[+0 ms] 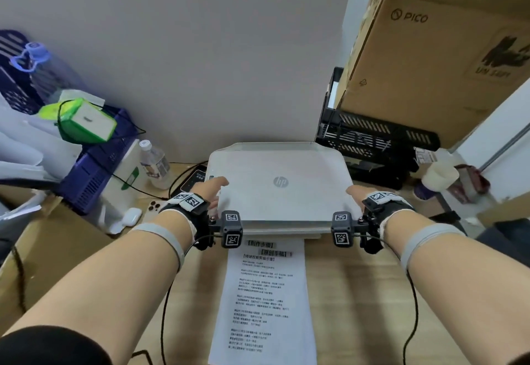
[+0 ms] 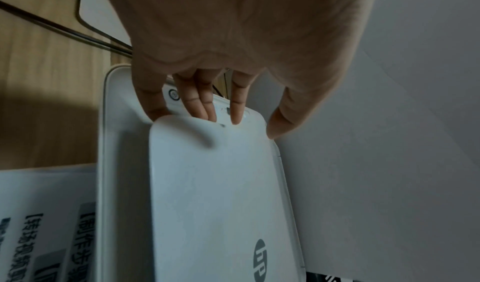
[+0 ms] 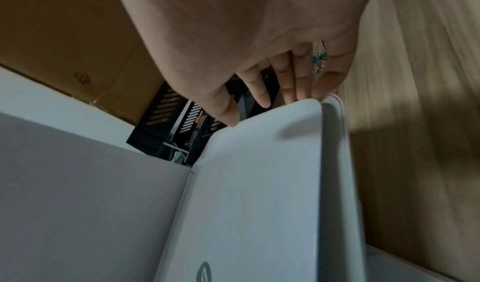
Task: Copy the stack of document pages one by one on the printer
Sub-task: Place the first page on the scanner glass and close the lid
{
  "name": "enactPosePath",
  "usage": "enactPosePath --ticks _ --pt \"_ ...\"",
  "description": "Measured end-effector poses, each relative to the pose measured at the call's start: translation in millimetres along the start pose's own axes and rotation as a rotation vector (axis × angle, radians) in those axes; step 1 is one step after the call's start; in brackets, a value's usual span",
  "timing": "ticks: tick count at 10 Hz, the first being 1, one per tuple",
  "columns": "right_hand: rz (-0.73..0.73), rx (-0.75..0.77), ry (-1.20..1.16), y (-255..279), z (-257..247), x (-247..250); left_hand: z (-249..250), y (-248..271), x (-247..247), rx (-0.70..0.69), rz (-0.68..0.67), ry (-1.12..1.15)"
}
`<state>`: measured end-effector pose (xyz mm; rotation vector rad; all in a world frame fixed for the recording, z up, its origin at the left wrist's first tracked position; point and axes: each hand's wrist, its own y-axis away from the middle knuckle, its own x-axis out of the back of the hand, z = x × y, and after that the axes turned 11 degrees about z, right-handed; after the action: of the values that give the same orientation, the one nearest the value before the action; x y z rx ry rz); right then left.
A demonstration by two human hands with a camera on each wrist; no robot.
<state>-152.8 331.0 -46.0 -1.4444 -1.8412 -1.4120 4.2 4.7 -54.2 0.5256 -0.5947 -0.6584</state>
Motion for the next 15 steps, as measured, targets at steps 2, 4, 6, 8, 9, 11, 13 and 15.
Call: enactPosePath --ticks 2,4,6,8,9,11,13,15 --pt "0.306 -0.068 -0.313 -38.6 -23.6 50.5 53.3 14.9 7.6 -0.18 0.135 0.212" --pt "0.33 0.109 -0.746 -44.7 -74.1 84.4 126.6 15.7 4.9 -0.329 0.1 0.42" --pt "0.301 0.03 -0.841 4.5 -104.0 70.1 155.0 -1.8 -6.3 -0.415 0.05 0.327" --pt "0.228 0.009 -0.841 -3.2 -107.9 57.6 165.6 -13.1 -14.8 -0.519 -0.036 0.266" --pt "0.213 0.028 -0.848 -1.1 -111.2 51.7 165.8 -18.8 -14.1 -0.544 -0.044 0.228" --pt "0.179 0.047 -0.811 4.2 -101.5 28.4 156.1 -31.0 -11.0 -0.572 -0.003 0.278" --pt "-0.05 0.108 -0.771 42.1 -89.7 -3.6 128.5 -32.7 -11.3 -0.602 -0.023 0.325" --pt "-0.529 0.179 -0.45 67.7 -54.2 -54.4 50.7 -10.8 -8.3 -0.557 0.012 0.512"
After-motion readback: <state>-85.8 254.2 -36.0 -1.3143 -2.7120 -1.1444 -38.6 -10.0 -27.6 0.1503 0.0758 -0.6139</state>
